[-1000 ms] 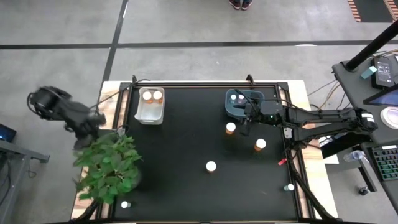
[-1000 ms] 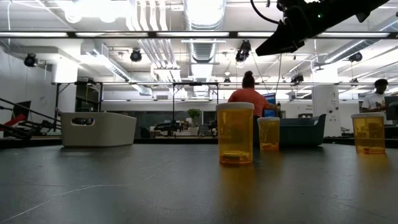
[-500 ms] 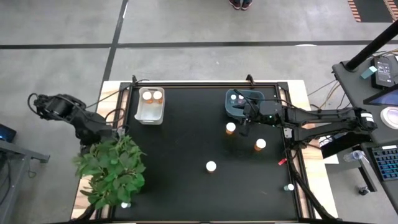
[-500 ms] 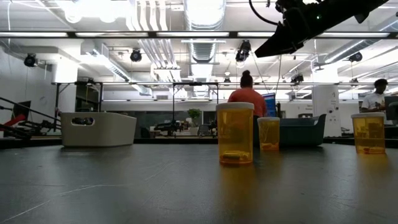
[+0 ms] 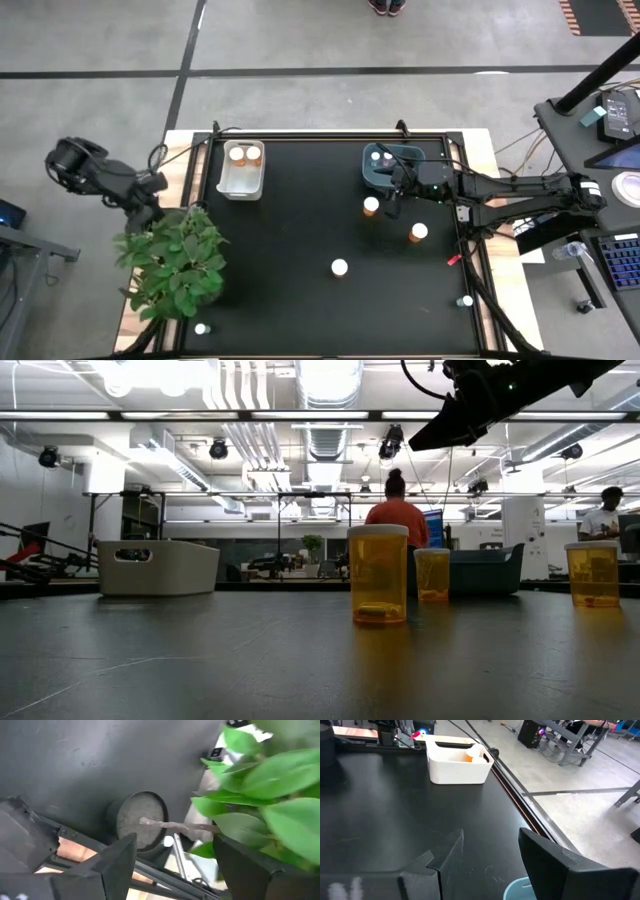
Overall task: Pick and place medicine bottles into bin by pill shape (circle, oval)
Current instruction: Move the potted plant to the center of the table
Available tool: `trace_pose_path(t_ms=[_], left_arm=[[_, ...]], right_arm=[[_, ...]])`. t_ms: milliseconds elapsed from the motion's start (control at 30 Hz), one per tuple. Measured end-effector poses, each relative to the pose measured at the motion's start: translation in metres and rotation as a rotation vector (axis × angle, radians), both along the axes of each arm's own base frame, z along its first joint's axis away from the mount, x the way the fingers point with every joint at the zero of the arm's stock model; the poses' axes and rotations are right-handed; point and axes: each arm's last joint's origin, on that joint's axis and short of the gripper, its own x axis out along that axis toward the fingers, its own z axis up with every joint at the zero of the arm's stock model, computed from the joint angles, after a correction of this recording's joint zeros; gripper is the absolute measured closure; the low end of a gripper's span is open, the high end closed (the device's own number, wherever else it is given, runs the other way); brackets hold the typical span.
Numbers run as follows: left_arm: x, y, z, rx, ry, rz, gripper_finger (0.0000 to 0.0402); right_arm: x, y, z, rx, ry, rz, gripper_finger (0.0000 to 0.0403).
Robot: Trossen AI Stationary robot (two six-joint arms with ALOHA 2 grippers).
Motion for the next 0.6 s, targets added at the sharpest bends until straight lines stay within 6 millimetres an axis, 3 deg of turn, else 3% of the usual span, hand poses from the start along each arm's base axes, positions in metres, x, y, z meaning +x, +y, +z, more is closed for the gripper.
trace_pose_path(t_ms=[300,600], left_arm=[[0.044,-0.019,-0.024,0.090,0.132,-0.071,0.0156],[0.057,-0.023,-0.051,0.250,0.206,-0.196,0.0156]], right_arm=[[0.000,0.000,0.000,-0.002,0.000,0.001,0.0218],[0.000,0.000,0.000,-0.004,0.002,0.001,0.0218]])
